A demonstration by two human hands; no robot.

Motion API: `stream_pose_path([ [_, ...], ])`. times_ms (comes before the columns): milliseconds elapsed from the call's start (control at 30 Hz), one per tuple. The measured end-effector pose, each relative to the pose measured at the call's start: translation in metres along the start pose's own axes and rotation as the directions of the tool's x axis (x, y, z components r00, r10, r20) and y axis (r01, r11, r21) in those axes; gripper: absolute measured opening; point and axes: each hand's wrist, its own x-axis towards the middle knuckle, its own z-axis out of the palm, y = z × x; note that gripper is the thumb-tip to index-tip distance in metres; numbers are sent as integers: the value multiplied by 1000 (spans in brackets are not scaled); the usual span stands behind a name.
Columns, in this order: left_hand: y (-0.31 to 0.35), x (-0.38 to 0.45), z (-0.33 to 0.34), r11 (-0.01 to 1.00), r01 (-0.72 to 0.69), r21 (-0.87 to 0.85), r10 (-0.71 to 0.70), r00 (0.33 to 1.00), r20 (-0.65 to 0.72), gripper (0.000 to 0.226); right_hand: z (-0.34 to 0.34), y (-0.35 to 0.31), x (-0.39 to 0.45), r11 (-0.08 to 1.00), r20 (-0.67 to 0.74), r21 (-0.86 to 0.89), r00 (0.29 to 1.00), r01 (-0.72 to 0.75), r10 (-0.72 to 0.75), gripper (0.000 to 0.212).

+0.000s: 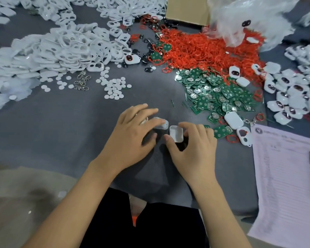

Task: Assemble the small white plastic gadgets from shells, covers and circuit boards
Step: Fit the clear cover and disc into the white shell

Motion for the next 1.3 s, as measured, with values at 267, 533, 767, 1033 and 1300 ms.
stream_pose_path([
  [267,0,-1,1,995,-90,-36,87,993,-82,18,-2,1,0,993,35,91,996,73,-76,32],
  [533,2,-3,1,996,-87,-13,85,990,-114,6,-2,7,-3,994,-4,72,996,88,-88,16],
  [767,32,13,15,991,-113,-71,96,974,-205,8,-17,29,2,993,-330,67,937,-95,112,14],
  [1033,60,35,36,996,-12,-89,-3,985,-170,9,-18,48,5,966,-190,-152,965,-210,180,35],
  [1300,-6,22,-1,966,248,-75,-258,950,-176,13,-16,48,1,994,-81,-1,991,110,-110,25],
])
